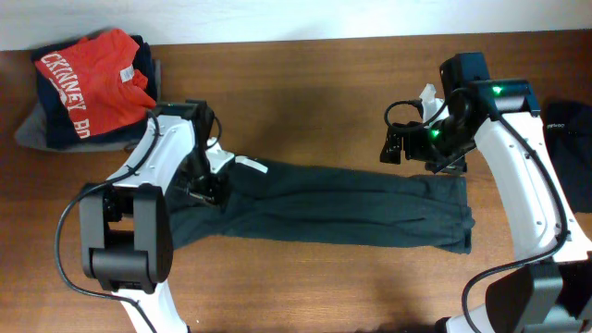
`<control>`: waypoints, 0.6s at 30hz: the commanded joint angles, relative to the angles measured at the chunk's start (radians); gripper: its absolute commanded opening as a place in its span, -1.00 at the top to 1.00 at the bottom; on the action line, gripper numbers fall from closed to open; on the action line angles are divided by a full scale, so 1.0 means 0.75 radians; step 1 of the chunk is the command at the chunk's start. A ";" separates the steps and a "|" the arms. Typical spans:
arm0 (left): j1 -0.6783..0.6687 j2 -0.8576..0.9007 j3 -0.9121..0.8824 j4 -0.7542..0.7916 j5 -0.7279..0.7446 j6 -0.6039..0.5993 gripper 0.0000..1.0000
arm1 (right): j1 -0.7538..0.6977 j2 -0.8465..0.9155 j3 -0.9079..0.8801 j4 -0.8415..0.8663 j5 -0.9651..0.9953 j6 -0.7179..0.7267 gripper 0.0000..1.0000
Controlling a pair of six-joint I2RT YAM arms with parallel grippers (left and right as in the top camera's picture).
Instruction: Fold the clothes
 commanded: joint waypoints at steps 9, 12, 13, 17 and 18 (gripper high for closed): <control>-0.007 -0.038 -0.014 0.081 0.045 0.079 -0.39 | 0.011 -0.027 -0.009 -0.001 0.007 0.004 -0.98; -0.007 -0.038 -0.014 0.080 0.045 0.087 -0.30 | 0.011 -0.027 -0.009 -0.001 0.007 0.004 -0.98; -0.007 -0.038 -0.014 0.081 0.045 0.088 -0.29 | 0.011 -0.027 -0.009 -0.001 0.007 0.004 -0.98; -0.007 -0.037 -0.015 0.088 0.045 0.088 -0.25 | 0.011 -0.027 -0.009 -0.001 0.007 0.004 -0.98; -0.007 -0.038 -0.016 0.093 0.045 0.089 -0.24 | 0.011 -0.027 -0.009 -0.001 0.007 0.004 -0.98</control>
